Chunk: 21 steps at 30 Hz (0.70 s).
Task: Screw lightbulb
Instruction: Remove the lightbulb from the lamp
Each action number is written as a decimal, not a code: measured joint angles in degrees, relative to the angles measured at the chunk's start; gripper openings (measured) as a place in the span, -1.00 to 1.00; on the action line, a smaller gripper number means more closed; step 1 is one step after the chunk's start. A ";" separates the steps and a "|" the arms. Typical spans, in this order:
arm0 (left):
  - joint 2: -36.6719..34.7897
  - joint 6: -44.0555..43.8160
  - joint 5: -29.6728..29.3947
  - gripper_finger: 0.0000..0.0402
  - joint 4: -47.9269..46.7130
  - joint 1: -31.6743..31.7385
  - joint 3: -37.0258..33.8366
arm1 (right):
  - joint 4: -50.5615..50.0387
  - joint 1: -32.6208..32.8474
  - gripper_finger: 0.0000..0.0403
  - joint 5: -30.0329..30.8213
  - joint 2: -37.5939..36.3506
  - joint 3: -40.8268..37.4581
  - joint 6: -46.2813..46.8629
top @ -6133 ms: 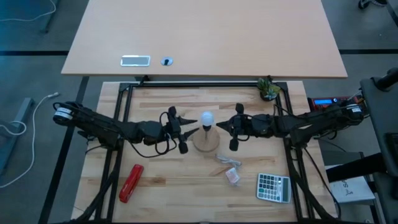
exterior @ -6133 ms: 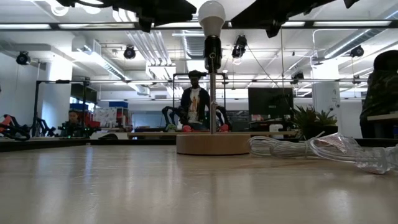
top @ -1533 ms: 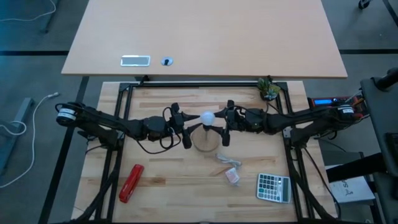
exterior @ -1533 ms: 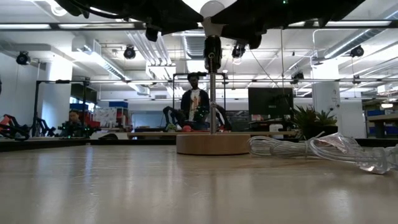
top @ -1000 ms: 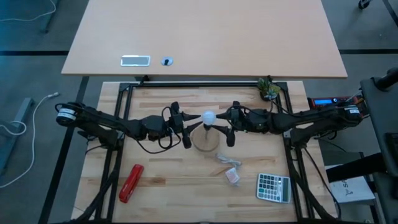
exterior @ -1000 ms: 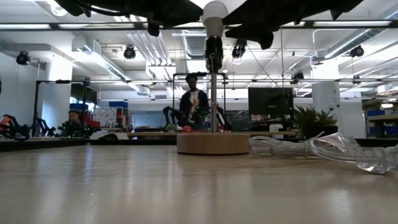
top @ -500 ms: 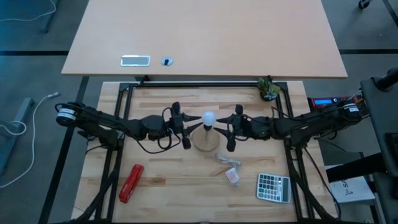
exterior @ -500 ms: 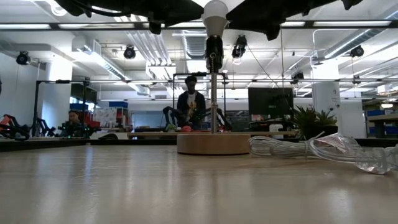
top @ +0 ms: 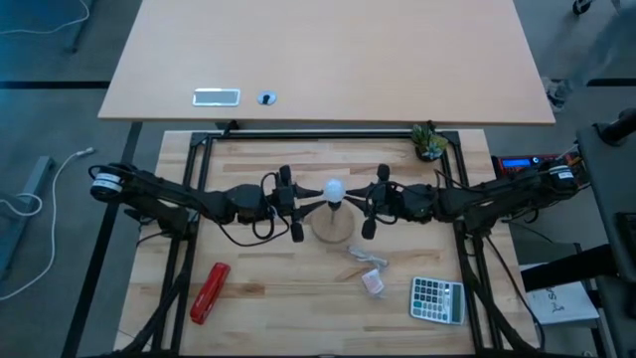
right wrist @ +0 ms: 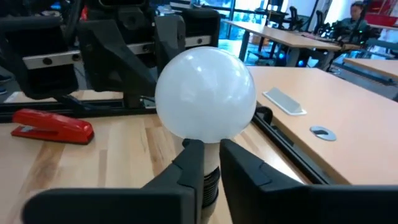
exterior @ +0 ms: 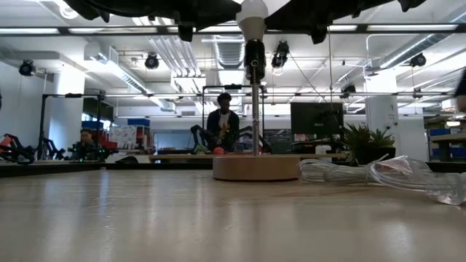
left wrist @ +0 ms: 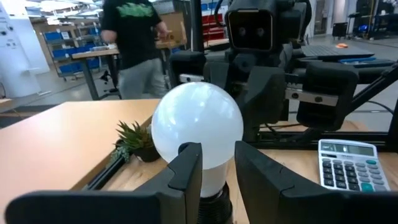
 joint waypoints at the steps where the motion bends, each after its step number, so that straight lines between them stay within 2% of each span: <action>1: 0.19 -0.11 -0.02 -0.58 -0.03 -0.01 0.00 | -0.11 -0.01 -0.81 0.16 0.00 -0.02 -0.23; 7: 0.84 -0.30 0.39 -0.60 0.38 -0.20 0.00 | -1.51 0.04 -0.95 2.14 0.04 0.08 -1.56; 14: -0.79 -0.50 0.14 -0.57 -0.88 -2.21 0.00 | -3.20 0.03 -0.99 3.83 0.04 0.09 -2.66; 16: -1.99 -1.37 -1.89 -0.56 -3.98 -3.22 0.00 | -4.90 0.15 -0.99 4.98 0.00 0.09 -2.16; 21: -3.62 -2.70 -11.38 -0.61 -10.41 -4.65 0.00 | -5.63 0.19 -0.99 4.79 -0.09 0.09 -1.18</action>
